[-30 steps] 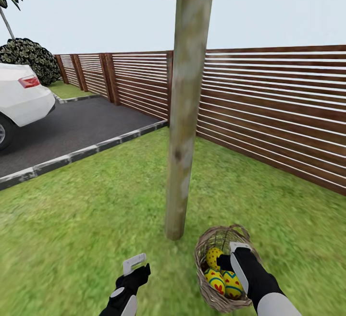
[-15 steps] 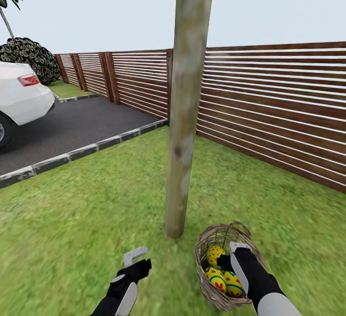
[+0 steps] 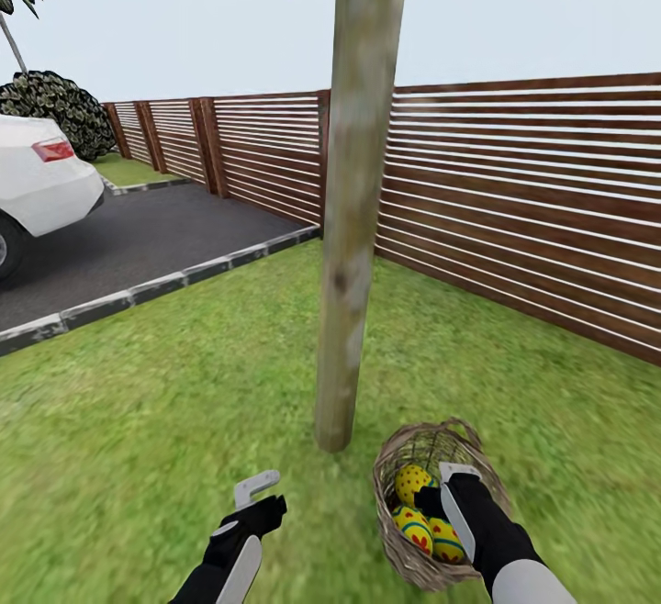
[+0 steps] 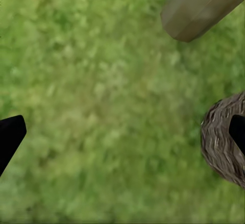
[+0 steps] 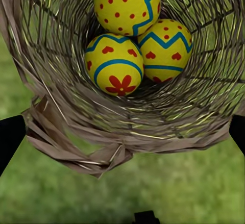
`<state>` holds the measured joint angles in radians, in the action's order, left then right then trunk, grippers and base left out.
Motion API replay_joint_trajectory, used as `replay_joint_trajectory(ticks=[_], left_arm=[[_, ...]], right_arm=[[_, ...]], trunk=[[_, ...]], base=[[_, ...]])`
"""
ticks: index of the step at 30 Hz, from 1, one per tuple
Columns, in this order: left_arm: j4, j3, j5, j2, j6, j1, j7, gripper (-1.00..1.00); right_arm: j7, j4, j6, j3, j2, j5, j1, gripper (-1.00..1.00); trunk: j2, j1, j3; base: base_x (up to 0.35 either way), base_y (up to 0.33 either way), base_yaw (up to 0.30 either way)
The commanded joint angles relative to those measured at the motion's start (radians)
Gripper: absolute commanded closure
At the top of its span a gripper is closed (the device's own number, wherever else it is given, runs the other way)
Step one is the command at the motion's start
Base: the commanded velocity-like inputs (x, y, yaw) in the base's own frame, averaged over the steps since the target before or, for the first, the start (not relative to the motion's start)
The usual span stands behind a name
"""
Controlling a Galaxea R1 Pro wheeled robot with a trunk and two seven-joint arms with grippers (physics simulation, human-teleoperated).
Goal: Take the three Easter eggs out of the wicker basket on the lawn in the garden, then place them on the lawn next to a single tree (choose any tree) so that all three eggs are next to the same tree and none are left in the basket.
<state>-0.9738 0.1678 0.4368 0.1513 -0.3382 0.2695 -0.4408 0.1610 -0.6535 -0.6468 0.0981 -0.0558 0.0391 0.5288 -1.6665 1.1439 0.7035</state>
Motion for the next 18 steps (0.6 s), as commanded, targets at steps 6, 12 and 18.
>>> replay_joint_trajectory(ticks=[6,12,18], left_arm=[[0.001,0.004,0.009,0.0,-0.002,0.001,-0.01,-1.0],[0.001,0.005,0.009,0.0,-0.001,0.001,-0.01,-1.0],[0.001,0.009,0.008,0.002,-0.002,0.001,-0.008,-1.0]], right_arm=[[0.005,-0.001,0.0,0.003,-0.001,0.005,0.0,-1.0],[0.005,-0.001,0.001,0.003,-0.002,0.005,0.0,-1.0],[0.005,-0.001,0.001,0.003,-0.001,0.005,0.0,-1.0]], trunk=[[-0.043,0.023,0.02],[-0.085,0.046,0.039],[-0.127,0.069,0.057]], base=[[0.0,0.0,0.0],[0.0,0.0,0.0],[0.0,0.0,0.0]])
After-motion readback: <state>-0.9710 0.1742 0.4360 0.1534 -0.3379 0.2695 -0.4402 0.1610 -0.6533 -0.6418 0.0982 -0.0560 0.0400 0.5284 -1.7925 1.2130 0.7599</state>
